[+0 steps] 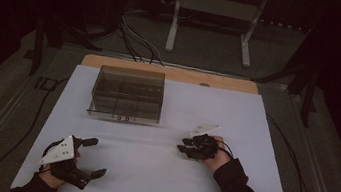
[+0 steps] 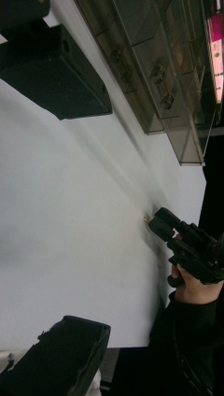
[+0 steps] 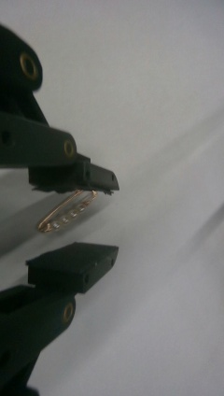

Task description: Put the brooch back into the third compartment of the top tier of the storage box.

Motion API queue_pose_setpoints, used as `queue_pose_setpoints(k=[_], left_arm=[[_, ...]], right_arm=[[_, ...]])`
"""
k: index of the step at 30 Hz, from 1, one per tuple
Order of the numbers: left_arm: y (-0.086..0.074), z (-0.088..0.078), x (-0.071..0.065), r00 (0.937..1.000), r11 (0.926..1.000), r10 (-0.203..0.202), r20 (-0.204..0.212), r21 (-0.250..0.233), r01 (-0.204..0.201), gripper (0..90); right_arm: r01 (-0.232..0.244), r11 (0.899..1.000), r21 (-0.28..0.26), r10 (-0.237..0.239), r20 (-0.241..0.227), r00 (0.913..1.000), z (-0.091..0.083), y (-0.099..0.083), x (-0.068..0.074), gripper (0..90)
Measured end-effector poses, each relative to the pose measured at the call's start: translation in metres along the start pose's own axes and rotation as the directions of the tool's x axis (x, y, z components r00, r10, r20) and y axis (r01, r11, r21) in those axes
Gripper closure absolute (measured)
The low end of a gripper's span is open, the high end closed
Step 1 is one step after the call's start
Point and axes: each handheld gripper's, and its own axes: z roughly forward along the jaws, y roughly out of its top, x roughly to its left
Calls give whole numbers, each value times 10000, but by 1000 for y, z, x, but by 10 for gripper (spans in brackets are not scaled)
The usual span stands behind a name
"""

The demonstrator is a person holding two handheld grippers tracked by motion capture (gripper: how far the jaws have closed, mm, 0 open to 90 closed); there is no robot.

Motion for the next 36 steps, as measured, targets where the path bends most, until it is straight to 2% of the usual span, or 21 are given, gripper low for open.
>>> queue_pose_setpoints(k=[4, 13, 18, 20, 25, 28, 36], left_arm=[[0, 0, 0, 10000, 10000, -19, -7, -13, 19, 6], [0, 0, 0, 10000, 10000, 0, -4, -1, 0, 6], [0, 0, 0, 10000, 10000, 12, 19, 30, -12, 6], [0, 0, 0, 10000, 10000, -40, 26, -7, 40, 6], [0, 0, 0, 10000, 10000, -34, 40, -7, 34, 6], [-1, 0, 0, 10000, 10000, -5, 46, 22, 5, 6], [0, 1, 0, 10000, 10000, 6, 72, 25, -6, 6]], right_arm=[[148, 9997, 189, -148, -8, 9999, 1, -1, 0, 709], [932, 9942, 544, -939, 103, 9955, 2, 2, 8, 844], [730, 9956, 585, -737, 107, 9972, 2, 2, 7, 851], [496, 9974, 526, -498, 21, 9988, 1, 3, 7, 852], [467, 9982, 384, -471, 84, 9989, -3, 5, 6, 853], [233, 9994, 254, -233, 5, 9997, -7, 7, 5, 853], [129, 9997, 211, -126, -164, 9998, -15, 13, 7, 853]])
